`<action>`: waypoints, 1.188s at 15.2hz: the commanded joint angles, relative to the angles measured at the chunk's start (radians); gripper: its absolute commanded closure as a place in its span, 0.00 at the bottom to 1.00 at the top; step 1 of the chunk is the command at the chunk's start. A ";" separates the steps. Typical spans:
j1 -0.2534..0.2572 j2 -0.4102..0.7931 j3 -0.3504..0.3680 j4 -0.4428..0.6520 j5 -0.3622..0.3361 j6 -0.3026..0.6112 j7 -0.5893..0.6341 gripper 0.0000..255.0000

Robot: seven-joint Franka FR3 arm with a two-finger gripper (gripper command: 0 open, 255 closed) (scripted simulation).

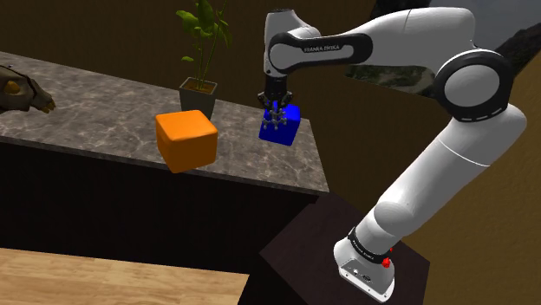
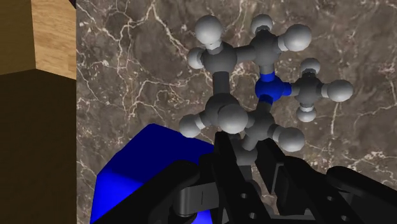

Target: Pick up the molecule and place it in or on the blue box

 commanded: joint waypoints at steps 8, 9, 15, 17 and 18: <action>0.001 -0.014 0.001 0.104 0.007 -0.116 -0.022 1.00; 0.001 -0.014 0.001 0.116 0.008 -0.128 -0.024 1.00; -0.059 0.089 -0.059 0.249 -0.016 -0.136 -0.143 1.00; -0.078 0.130 -0.077 0.304 -0.021 -0.142 -0.182 1.00; -0.088 0.152 -0.085 0.335 -0.023 -0.146 -0.202 1.00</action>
